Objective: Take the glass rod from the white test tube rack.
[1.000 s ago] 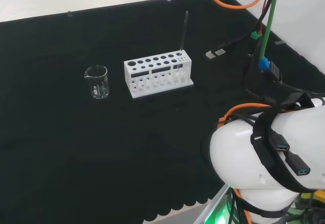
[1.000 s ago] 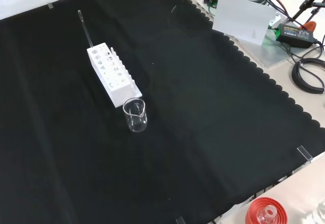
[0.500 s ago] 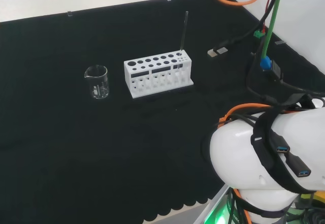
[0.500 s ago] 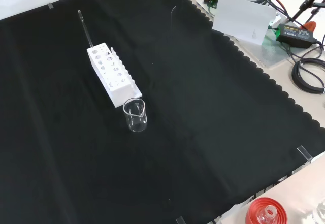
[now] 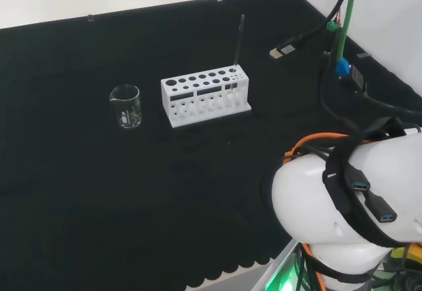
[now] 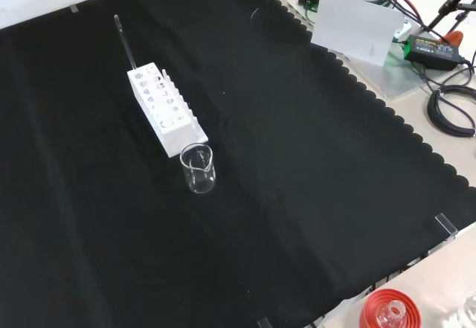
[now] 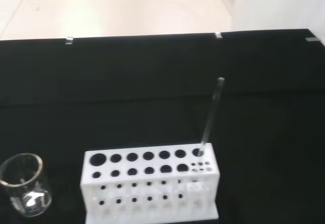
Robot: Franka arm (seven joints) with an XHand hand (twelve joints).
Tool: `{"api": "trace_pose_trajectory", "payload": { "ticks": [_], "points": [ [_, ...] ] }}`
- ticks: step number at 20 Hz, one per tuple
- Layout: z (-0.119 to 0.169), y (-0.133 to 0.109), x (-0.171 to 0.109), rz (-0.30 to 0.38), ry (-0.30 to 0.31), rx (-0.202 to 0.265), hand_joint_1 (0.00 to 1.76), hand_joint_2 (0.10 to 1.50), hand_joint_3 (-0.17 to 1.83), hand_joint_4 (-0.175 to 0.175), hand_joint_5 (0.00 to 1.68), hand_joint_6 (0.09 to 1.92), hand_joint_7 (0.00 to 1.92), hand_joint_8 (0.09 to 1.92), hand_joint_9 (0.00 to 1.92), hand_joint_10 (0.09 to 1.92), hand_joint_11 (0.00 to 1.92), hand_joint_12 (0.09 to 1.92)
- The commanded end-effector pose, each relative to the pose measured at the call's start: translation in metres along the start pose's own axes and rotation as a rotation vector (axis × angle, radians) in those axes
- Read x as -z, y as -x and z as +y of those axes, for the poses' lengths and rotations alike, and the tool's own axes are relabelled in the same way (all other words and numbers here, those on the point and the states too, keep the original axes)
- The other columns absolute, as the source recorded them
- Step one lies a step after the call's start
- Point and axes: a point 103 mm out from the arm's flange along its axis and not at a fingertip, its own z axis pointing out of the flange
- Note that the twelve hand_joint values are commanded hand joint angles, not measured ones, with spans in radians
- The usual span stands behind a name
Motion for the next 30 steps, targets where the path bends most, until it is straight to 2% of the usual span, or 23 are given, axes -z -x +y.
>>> {"api": "trace_pose_trajectory", "payload": {
  "ticks": [1,10,16,24,27,30],
  "points": [
    [0.010,0.024,0.000,-0.004,-0.001,-0.043,0.48,0.97,0.28,0.004,0.03,0.09,0.05,0.09,0.00,0.24,0.00,0.32],
    [0.023,0.054,0.004,-0.006,0.015,-0.104,0.48,0.97,0.28,-0.008,0.07,0.09,0.07,0.14,0.00,0.32,0.00,0.39],
    [0.034,0.072,0.001,0.000,0.013,-0.136,0.49,0.98,0.28,-0.028,0.15,0.09,0.07,0.34,0.00,0.49,0.00,0.59],
    [0.065,0.077,-0.006,0.006,-0.002,-0.136,0.50,0.97,0.29,-0.036,0.20,0.09,0.04,0.57,0.00,0.67,0.00,0.87],
    [0.079,0.077,-0.010,0.038,-0.007,-0.135,0.50,0.97,0.29,-0.038,0.21,0.09,0.04,0.60,0.00,0.70,0.00,0.93],
    [0.094,0.077,-0.015,0.032,-0.013,-0.136,0.50,0.97,0.30,-0.039,0.21,0.09,0.04,0.61,0.00,0.73,0.00,0.95]
  ]
}}
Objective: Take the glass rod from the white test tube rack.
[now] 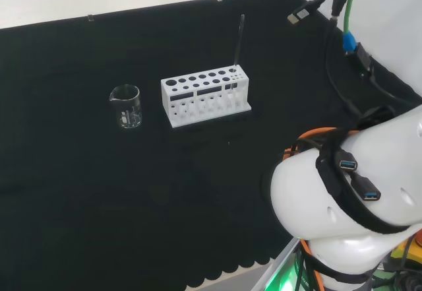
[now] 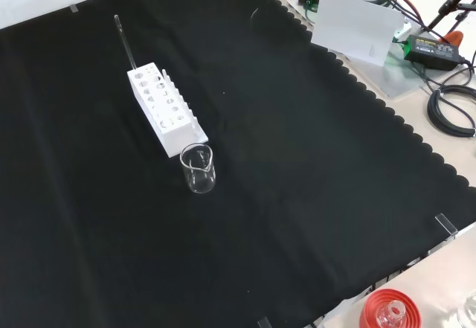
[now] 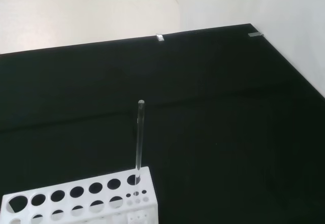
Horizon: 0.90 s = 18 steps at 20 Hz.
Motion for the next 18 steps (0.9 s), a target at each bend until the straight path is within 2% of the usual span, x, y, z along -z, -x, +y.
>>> {"api": "trace_pose_trajectory", "payload": {
  "ticks": [1,11,13,18],
  "points": [
    [0.034,-0.003,-0.007,0.023,0.000,0.001,0.50,0.97,0.30,-0.039,0.22,0.09,0.04,0.62,0.00,0.74,0.00,0.96],
    [0.075,-0.012,-0.032,0.019,-0.027,0.025,0.47,0.96,0.33,-0.044,0.26,0.09,0.06,0.69,0.01,0.88,0.00,1.20],
    [0.080,-0.022,-0.031,0.008,-0.039,0.030,0.46,0.96,0.34,-0.045,0.27,0.09,0.07,0.70,0.03,0.89,0.00,1.28],
    [0.096,-0.019,-0.056,0.029,-0.065,0.045,0.45,0.95,0.36,-0.052,0.30,0.09,0.09,0.74,0.08,0.92,0.00,1.39]
  ]
}}
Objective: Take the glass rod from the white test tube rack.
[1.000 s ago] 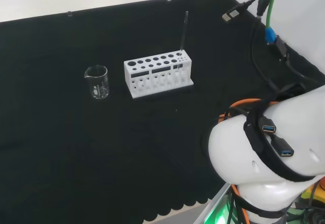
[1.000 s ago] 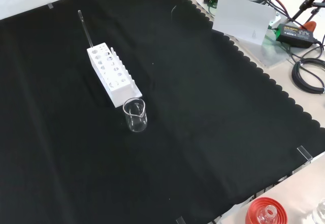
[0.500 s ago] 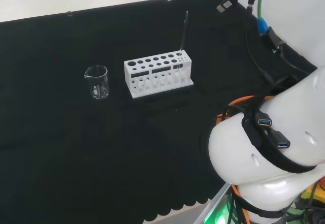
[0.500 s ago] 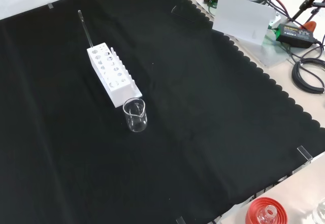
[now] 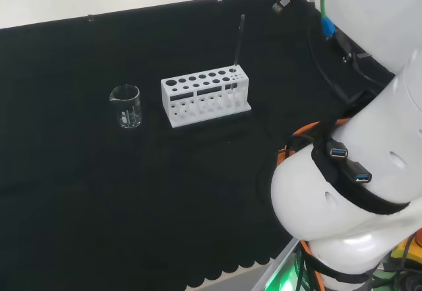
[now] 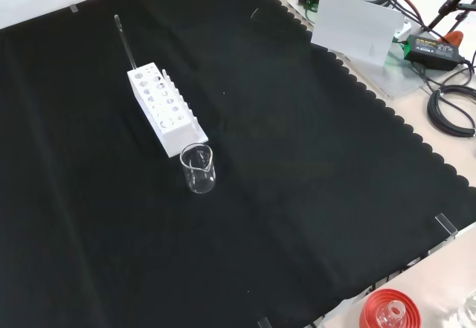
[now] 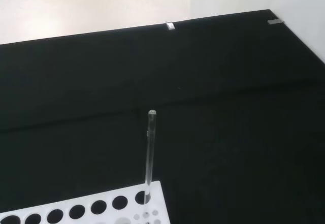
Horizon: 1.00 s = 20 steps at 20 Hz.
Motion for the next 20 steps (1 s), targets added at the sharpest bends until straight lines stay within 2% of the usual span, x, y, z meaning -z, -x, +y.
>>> {"api": "trace_pose_trajectory", "payload": {
  "ticks": [1,7,20],
  "points": [
    [0.023,-0.003,-0.024,0.014,-0.022,0.026,0.45,0.95,0.36,-0.053,0.30,0.09,0.10,0.74,0.09,0.92,0.00,1.40],
    [0.036,-0.006,-0.042,0.004,-0.037,0.046,0.47,0.94,0.37,-0.057,0.33,0.09,0.12,0.77,0.16,0.95,0.04,1.48],
    [0.054,-0.012,-0.080,0.041,-0.096,0.084,0.58,0.90,0.39,-0.063,0.38,0.09,0.20,0.80,0.27,0.95,0.16,1.45]
  ]
}}
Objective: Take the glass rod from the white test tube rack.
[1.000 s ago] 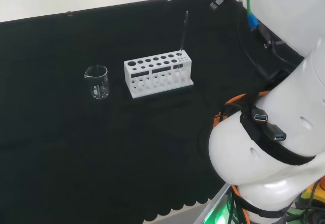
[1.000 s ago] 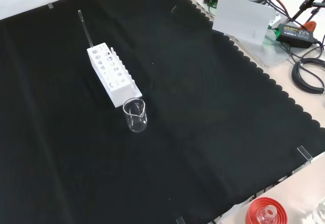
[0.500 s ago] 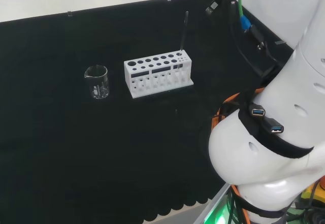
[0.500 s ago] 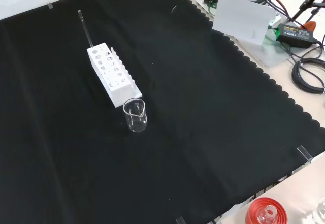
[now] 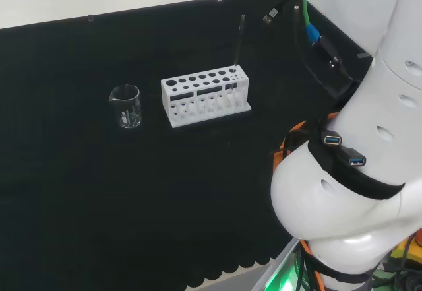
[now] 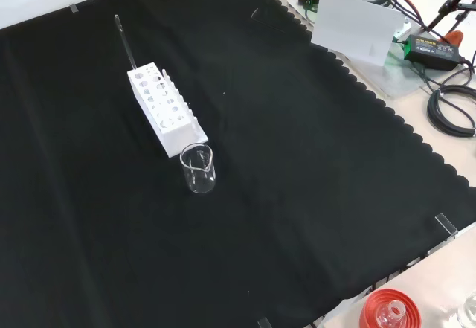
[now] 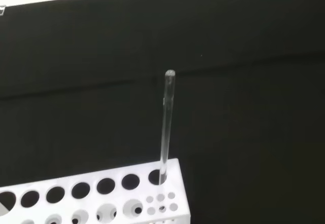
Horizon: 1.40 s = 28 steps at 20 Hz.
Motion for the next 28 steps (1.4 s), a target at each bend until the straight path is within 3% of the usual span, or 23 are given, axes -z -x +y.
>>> {"api": "trace_pose_trajectory", "payload": {
  "ticks": [1,12,28],
  "points": [
    [0.009,-0.003,-0.015,0.019,-0.018,0.024,0.58,0.90,0.39,-0.064,0.38,0.09,0.21,0.80,0.27,0.95,0.16,1.45],
    [0.019,-0.013,-0.038,-0.007,-0.051,0.080,0.56,0.93,0.41,-0.076,0.41,0.09,0.28,0.83,0.28,0.94,0.14,1.45],
    [0.034,-0.010,-0.078,-0.009,-0.116,0.093,0.55,0.92,0.43,-0.077,0.43,0.09,0.30,0.83,0.31,0.95,0.16,1.45]
  ]
}}
